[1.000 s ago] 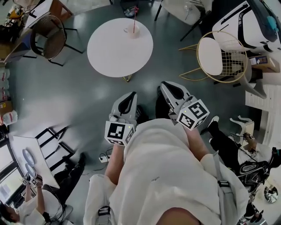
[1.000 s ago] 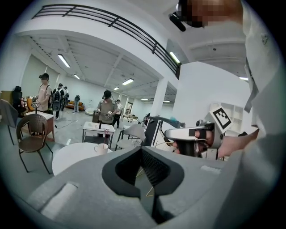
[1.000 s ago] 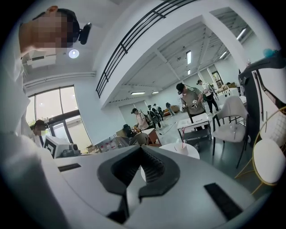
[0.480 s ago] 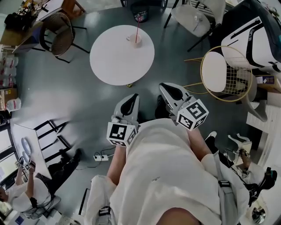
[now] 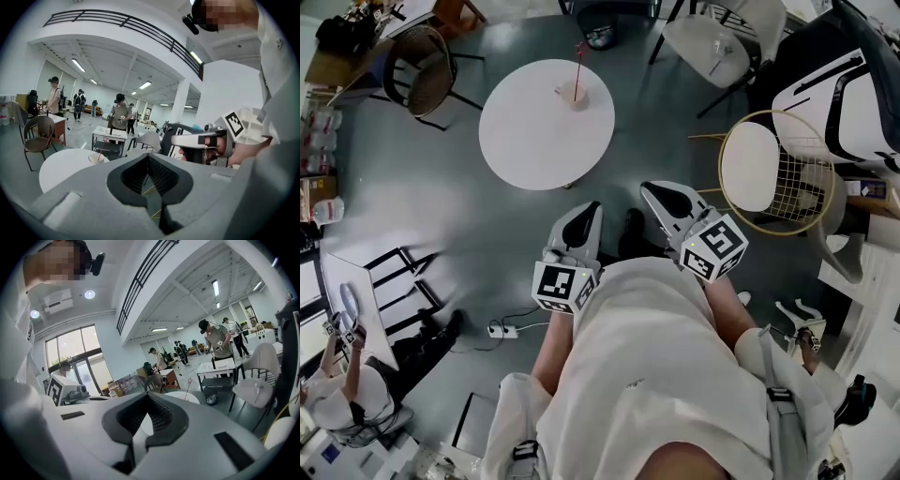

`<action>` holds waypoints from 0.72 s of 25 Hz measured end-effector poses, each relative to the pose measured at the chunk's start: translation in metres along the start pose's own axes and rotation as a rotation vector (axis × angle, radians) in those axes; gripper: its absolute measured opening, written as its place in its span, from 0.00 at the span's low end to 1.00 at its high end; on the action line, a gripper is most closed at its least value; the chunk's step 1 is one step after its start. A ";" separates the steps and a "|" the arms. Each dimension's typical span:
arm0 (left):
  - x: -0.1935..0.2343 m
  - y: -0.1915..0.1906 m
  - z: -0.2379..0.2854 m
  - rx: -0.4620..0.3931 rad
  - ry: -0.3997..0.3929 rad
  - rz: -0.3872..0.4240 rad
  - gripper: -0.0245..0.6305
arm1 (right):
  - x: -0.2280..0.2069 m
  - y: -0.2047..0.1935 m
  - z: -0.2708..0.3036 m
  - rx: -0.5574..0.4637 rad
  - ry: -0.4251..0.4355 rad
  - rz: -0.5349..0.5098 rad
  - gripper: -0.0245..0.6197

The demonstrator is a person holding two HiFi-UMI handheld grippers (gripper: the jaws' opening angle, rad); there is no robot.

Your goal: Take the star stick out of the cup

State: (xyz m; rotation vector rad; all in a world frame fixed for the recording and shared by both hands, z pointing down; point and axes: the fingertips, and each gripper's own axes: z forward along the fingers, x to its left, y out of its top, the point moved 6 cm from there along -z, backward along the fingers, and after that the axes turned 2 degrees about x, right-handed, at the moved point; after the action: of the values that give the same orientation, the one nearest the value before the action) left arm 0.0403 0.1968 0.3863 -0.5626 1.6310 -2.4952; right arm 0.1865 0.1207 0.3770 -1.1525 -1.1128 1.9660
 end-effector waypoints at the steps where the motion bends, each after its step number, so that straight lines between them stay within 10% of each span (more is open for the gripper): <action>1: -0.003 0.000 0.002 0.007 0.001 -0.004 0.05 | -0.004 0.000 -0.002 0.003 -0.001 0.005 0.05; 18: 0.047 -0.002 0.010 0.017 0.019 -0.023 0.05 | 0.001 0.004 0.046 0.029 -0.011 0.014 0.05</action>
State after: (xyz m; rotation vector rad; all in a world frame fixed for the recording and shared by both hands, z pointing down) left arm 0.0007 0.1752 0.4035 -0.5614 1.6170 -2.5362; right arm 0.1449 0.1028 0.3858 -1.1385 -1.0805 1.9948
